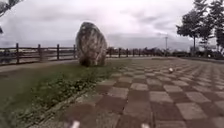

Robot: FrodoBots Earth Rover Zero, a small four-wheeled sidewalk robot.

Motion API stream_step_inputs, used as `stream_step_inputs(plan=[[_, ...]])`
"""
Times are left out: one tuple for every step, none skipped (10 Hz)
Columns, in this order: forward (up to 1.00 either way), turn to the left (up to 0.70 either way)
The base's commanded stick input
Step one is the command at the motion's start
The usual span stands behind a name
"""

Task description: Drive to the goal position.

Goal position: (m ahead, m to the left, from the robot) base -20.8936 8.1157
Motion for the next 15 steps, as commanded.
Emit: stream_step_inputs(plan=[[0.7,0.0],[0.7,0.0],[0.7,0.0],[0.7,0.0],[0.7,0.0],[0.7,0.0],[0.7,0.0],[0.7,0.0],[0.11,0.0],[0.0,0.0],[0.0,0.0],[0.0,0.0],[0.0,-0.3],[0.0,-0.45],[0.0,-0.45]])
